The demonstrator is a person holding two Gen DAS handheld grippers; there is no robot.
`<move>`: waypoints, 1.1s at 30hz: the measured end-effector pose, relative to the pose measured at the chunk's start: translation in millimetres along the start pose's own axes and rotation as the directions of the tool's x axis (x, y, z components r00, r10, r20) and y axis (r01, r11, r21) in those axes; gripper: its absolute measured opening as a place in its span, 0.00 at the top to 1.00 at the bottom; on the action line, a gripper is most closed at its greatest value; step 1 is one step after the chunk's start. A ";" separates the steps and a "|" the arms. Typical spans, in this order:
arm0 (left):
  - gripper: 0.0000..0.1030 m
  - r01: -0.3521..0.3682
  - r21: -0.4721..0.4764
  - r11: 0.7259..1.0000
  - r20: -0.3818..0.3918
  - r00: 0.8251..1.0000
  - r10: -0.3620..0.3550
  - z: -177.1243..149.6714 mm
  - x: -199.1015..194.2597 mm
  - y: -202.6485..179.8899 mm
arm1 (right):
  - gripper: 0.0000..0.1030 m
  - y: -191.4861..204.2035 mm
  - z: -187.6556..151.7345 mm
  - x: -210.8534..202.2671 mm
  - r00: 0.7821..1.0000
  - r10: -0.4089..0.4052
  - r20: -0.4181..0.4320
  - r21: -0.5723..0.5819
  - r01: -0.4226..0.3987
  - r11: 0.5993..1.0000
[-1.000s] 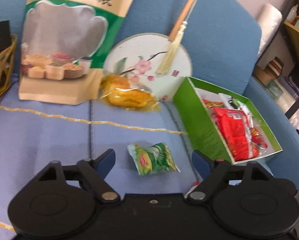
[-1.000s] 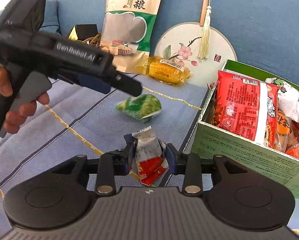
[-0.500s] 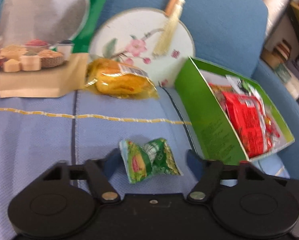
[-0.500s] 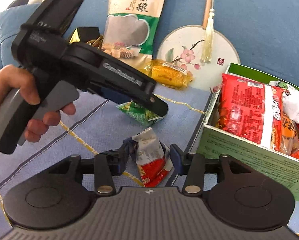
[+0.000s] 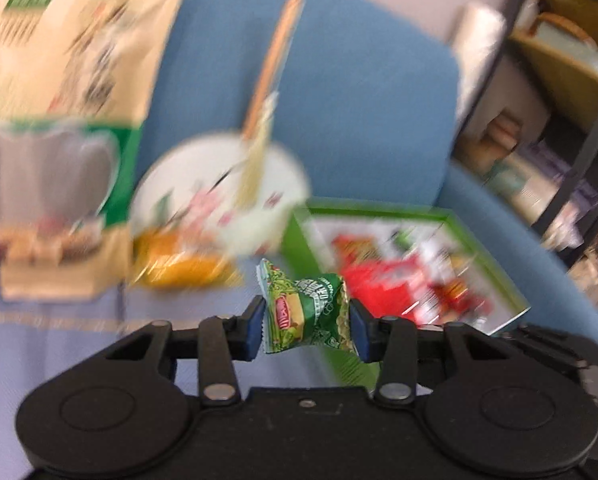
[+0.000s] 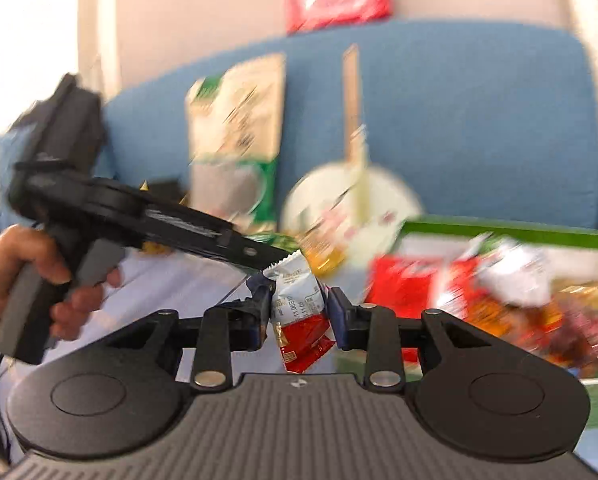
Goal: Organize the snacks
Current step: 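Carry candy and white-red packet over the green box and open both grippers, then move both grippers back toward the yellow cake packet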
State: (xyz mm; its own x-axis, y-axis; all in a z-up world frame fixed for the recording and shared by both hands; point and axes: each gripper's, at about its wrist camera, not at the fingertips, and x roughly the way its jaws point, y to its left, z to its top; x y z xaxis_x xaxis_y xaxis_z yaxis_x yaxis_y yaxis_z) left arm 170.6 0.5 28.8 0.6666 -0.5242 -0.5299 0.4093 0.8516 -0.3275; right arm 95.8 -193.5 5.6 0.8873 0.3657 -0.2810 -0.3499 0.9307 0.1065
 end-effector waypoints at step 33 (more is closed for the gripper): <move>0.00 -0.017 0.079 0.997 0.075 0.997 0.011 14.9 68.4 -60.6 | 0.00 -95.6 -8.7 -12.6 0.862 -0.505 0.054 0.233 0.480 0.846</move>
State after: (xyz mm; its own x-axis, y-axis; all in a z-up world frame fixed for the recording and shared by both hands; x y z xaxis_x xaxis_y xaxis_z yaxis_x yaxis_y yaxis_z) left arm 200.7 -86.9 24.1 0.7156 -0.5134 -0.4736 0.4460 0.8577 -0.2558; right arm 115.5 -287.2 -9.3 0.9574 -0.1543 -0.2442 0.2005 0.9636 0.1771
